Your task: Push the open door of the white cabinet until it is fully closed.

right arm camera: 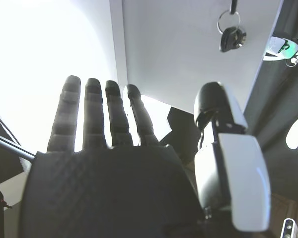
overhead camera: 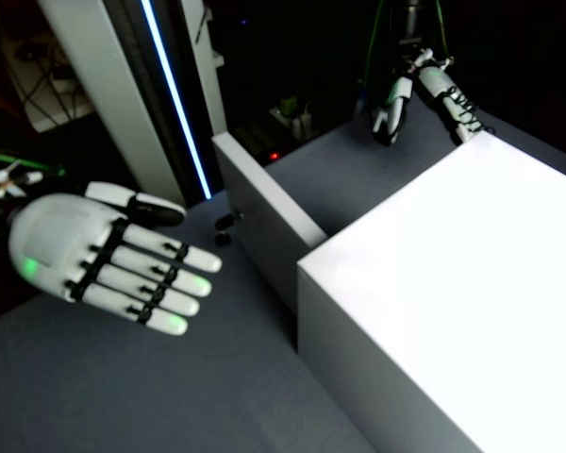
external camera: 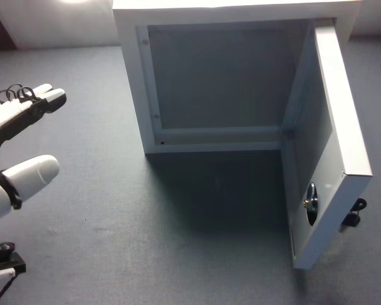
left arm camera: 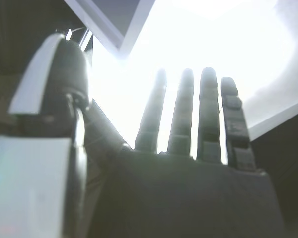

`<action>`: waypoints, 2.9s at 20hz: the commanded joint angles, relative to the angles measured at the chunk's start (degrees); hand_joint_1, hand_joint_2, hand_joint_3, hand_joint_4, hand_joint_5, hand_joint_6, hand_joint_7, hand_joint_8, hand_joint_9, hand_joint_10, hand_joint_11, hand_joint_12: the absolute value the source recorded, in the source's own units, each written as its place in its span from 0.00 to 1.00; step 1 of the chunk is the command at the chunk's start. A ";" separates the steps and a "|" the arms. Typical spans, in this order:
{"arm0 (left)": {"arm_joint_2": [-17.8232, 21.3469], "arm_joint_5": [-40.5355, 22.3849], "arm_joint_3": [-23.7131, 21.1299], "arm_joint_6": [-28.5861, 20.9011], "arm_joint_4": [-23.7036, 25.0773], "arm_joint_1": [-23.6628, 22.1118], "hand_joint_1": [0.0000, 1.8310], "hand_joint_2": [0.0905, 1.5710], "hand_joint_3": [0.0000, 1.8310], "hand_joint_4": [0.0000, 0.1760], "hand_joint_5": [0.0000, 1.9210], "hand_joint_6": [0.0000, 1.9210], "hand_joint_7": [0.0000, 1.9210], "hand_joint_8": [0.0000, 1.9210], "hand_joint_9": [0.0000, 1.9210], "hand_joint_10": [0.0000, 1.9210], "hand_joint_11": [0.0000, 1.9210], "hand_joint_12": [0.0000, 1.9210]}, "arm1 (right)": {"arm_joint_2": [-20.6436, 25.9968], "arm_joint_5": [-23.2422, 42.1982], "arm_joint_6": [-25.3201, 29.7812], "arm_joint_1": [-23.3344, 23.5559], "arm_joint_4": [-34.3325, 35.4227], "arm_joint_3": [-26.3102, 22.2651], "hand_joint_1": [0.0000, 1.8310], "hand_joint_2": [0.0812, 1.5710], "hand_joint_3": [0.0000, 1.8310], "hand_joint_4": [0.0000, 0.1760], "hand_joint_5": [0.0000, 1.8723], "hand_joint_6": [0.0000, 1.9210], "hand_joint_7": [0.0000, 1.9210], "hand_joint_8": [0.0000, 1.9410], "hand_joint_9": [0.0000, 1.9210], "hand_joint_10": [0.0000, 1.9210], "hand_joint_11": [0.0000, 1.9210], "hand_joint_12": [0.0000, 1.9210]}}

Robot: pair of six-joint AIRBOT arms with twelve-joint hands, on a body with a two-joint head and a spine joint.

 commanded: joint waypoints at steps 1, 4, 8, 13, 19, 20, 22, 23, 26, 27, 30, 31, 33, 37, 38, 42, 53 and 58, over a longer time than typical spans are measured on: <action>-0.19 -7.18 0.42 -0.72 -0.82 -0.20 0.03 0.89 0.00 0.00 0.08 0.00 0.05 0.00 0.05 0.01 0.00 0.22 | 0.00 7.16 0.14 0.12 0.18 0.22 0.25 0.86 0.02 0.00 0.12 0.05 0.07 0.01 0.00 0.22 0.00 0.71; -0.20 -7.20 0.48 -0.79 -0.96 -0.20 0.04 0.88 0.00 0.02 0.08 0.00 0.04 0.00 0.05 0.01 0.00 0.24 | -0.01 6.97 0.15 0.31 -0.66 0.28 0.23 0.87 0.01 0.00 0.13 0.03 0.08 0.00 0.00 0.22 0.00 0.70; -0.13 -7.25 0.49 -0.79 -1.05 -0.19 0.03 0.89 0.00 0.00 0.08 0.00 0.05 0.00 0.06 0.00 0.00 0.23 | 0.13 6.01 0.16 1.39 -3.09 0.44 0.27 0.88 0.00 0.00 0.14 0.02 0.08 0.00 0.00 0.21 0.00 0.63; -0.01 -7.49 0.49 -0.78 -1.33 -0.17 0.04 0.90 0.00 0.00 0.08 0.00 0.05 0.00 0.05 0.00 0.00 0.20 | 0.32 3.17 0.22 4.05 -7.62 0.90 0.26 0.85 0.00 0.00 0.15 0.01 0.10 0.00 0.04 0.19 0.00 0.54; 0.09 -7.79 0.48 -0.77 -1.51 -0.17 0.05 0.89 0.00 0.02 0.08 0.00 0.04 0.00 0.05 0.00 0.00 0.21 | 0.27 1.53 0.48 5.87 -10.06 1.14 0.28 0.83 0.00 0.00 0.16 0.00 0.15 0.00 0.08 0.16 0.00 0.63; 0.09 -7.79 0.48 -0.77 -1.52 -0.17 0.06 0.89 0.00 0.03 0.08 0.00 0.04 0.00 0.05 0.00 0.00 0.23 | 0.27 1.49 0.49 5.90 -10.11 1.14 0.29 0.83 0.00 0.00 0.17 0.00 0.15 0.00 0.09 0.17 0.00 0.66; 0.09 -7.97 0.47 -0.76 -1.66 -0.17 0.05 0.89 0.00 0.01 0.08 0.00 0.04 0.00 0.04 0.00 0.00 0.20 | 0.21 0.90 0.55 6.56 -10.94 1.21 0.28 0.83 0.00 0.00 0.17 0.00 0.15 0.00 0.09 0.17 0.00 0.69; 0.12 -8.08 0.47 -0.76 -1.73 -0.16 0.05 0.89 0.00 0.00 0.08 0.00 0.03 0.00 0.04 0.00 0.00 0.20 | 0.11 0.48 0.71 7.01 -11.51 1.32 0.28 0.84 0.00 0.00 0.16 0.00 0.15 0.00 0.09 0.17 0.00 0.67; 0.27 -8.26 0.39 -0.74 -1.85 -0.13 0.05 0.89 0.00 0.00 0.08 0.00 0.04 0.00 0.04 0.00 0.00 0.24 | -0.40 -0.58 1.06 8.52 -13.12 1.66 0.29 0.84 0.00 0.00 0.17 0.00 0.15 0.00 0.11 0.18 0.00 0.66; 0.32 -8.44 0.38 -0.74 -1.97 -0.05 0.06 0.89 0.00 0.00 0.09 0.00 0.04 0.00 0.05 0.00 0.00 0.25 | -0.67 -1.07 1.24 9.15 -13.77 1.84 0.29 0.84 0.00 0.00 0.17 0.00 0.15 0.00 0.11 0.18 0.00 0.66; 0.42 -9.02 0.31 -0.72 -2.46 0.16 0.07 0.89 0.00 0.00 0.09 0.00 0.05 0.00 0.05 0.00 0.00 0.27 | -1.37 -2.29 1.75 10.82 -15.33 2.32 0.26 0.83 0.00 0.00 0.17 0.00 0.15 0.00 0.10 0.18 0.00 0.66; 0.51 -9.30 0.23 -0.68 -2.70 0.32 0.07 0.89 0.00 0.00 0.09 0.00 0.05 0.00 0.06 0.00 0.00 0.28 | -1.64 -2.64 1.88 11.36 -15.88 2.48 0.26 0.83 0.00 0.00 0.17 0.00 0.16 0.00 0.10 0.18 0.00 0.67; 0.67 -9.67 0.11 -0.59 -3.04 0.62 0.09 0.90 0.00 0.00 0.09 0.00 0.05 0.00 0.05 0.00 0.00 0.26 | -2.13 -3.17 2.23 12.14 -16.83 2.81 0.21 0.84 0.00 0.00 0.17 0.00 0.16 0.00 0.11 0.18 0.00 0.65; 0.75 -10.20 -0.02 -0.44 -3.58 0.90 0.10 0.90 0.00 0.00 0.09 0.00 0.05 0.00 0.05 0.00 0.00 0.24 | -3.30 -4.56 2.93 13.98 -18.67 3.55 0.16 0.86 0.00 0.00 0.17 0.00 0.18 0.00 0.10 0.23 0.00 0.66; 0.81 -10.52 -0.08 -0.43 -3.92 1.18 0.11 0.89 0.00 0.00 0.09 0.00 0.06 0.00 0.05 0.00 0.00 0.24 | -3.98 -5.45 3.34 15.16 -19.62 4.03 0.15 0.86 0.00 0.00 0.17 0.00 0.18 0.00 0.09 0.24 0.00 0.65; 0.99 -11.41 -0.33 -0.43 -4.71 2.02 0.12 0.89 0.00 0.00 0.09 0.00 0.06 0.00 0.06 0.00 0.00 0.23 | -6.33 -8.51 4.56 18.53 -22.18 5.51 0.16 0.85 0.00 0.00 0.13 0.00 0.16 0.00 0.05 0.28 0.00 0.65; 1.11 -12.58 -0.52 -0.43 -5.77 2.85 0.11 0.89 0.00 0.00 0.08 0.00 0.05 0.00 0.05 0.00 0.00 0.22 | -12.39 -14.41 6.45 26.86 -27.67 9.52 0.24 0.83 0.00 0.00 0.09 0.00 0.10 0.00 0.05 0.14 0.00 0.46; 1.06 -13.15 -0.79 -0.43 -6.51 3.53 0.10 0.88 0.00 0.00 0.08 0.00 0.05 0.00 0.04 0.00 0.00 0.17 | -16.01 -16.14 6.52 30.26 -28.72 11.80 0.29 0.83 0.00 0.00 0.11 0.00 0.09 0.00 0.07 0.05 0.00 0.41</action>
